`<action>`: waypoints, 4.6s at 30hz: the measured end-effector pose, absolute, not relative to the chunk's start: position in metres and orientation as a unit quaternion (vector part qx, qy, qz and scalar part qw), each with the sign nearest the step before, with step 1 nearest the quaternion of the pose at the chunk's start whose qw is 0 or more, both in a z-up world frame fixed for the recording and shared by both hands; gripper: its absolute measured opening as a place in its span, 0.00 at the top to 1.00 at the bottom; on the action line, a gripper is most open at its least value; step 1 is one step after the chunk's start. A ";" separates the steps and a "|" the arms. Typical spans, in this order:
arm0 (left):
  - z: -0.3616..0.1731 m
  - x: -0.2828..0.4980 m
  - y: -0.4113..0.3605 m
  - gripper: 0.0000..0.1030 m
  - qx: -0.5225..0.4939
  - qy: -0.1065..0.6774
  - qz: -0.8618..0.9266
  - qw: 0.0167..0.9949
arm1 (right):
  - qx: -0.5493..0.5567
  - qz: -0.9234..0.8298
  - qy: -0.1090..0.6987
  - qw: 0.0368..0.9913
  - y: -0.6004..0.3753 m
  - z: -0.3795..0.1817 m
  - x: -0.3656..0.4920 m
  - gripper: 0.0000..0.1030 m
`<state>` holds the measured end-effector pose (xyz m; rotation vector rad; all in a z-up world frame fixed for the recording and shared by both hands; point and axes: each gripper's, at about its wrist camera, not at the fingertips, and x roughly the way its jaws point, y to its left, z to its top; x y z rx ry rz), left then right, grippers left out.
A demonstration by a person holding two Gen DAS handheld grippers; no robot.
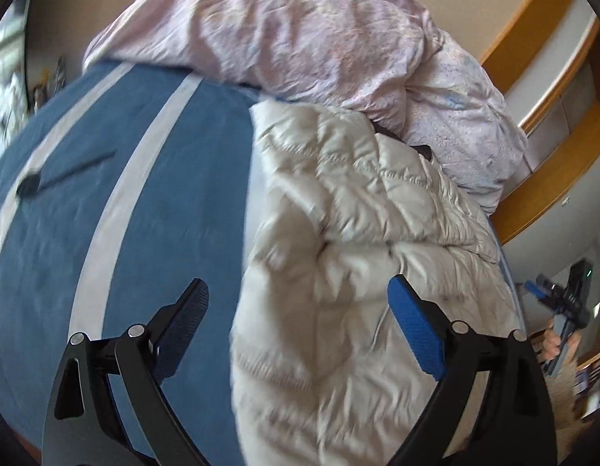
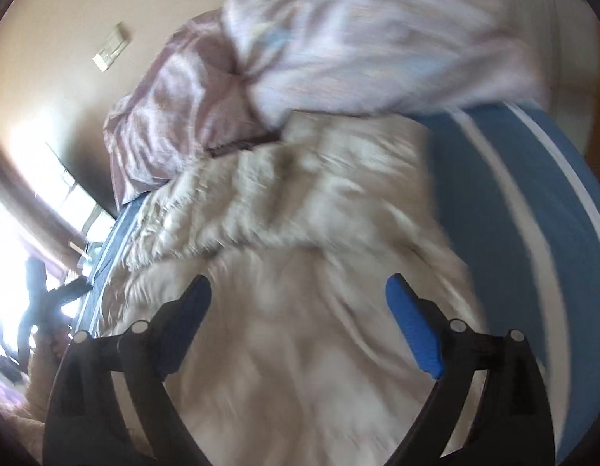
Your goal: Fold large clothes
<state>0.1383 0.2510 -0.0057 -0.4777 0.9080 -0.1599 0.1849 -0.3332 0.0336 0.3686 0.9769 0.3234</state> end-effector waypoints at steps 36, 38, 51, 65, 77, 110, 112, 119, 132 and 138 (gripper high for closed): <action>-0.068 0.045 0.232 0.19 -0.379 0.464 -0.211 0.772 | 0.300 0.230 0.573 0.727 -0.397 -0.054 0.099 0.32; -0.070 0.042 0.227 0.20 -0.382 0.468 -0.214 0.768 | 0.297 0.238 0.573 0.726 -0.393 -0.054 0.098 0.32; -0.080 0.029 0.233 0.49 -0.415 0.467 -0.181 0.760 | 0.326 0.245 0.557 0.724 -0.392 -0.061 0.087 0.45; -0.046 0.032 0.236 0.87 -0.391 0.423 -0.143 0.805 | 0.301 0.241 0.464 0.797 -0.382 -0.018 0.078 0.85; 0.010 0.056 0.244 0.88 -0.380 0.355 -0.149 0.841 | 0.288 0.201 0.327 0.877 -0.377 0.047 0.090 0.86; 0.063 0.294 0.236 0.87 -0.312 0.262 -0.046 0.912 | 0.096 -0.042 0.247 0.963 -0.264 0.088 0.345 0.84; 0.056 0.307 0.237 0.87 -0.316 0.268 -0.038 0.909 | 0.085 -0.063 0.262 0.959 -0.257 0.076 0.363 0.84; 0.017 0.352 0.235 0.85 -0.330 0.288 -0.010 0.899 | 0.084 -0.111 0.339 0.930 -0.248 0.030 0.420 0.74; 0.062 0.313 0.205 0.09 -0.265 0.204 -0.049 0.941 | 0.076 -0.004 0.254 0.964 -0.235 0.075 0.370 0.30; 0.055 0.290 0.124 0.08 -0.126 0.211 -0.068 0.967 | -0.008 0.088 0.286 0.954 -0.172 0.060 0.338 0.30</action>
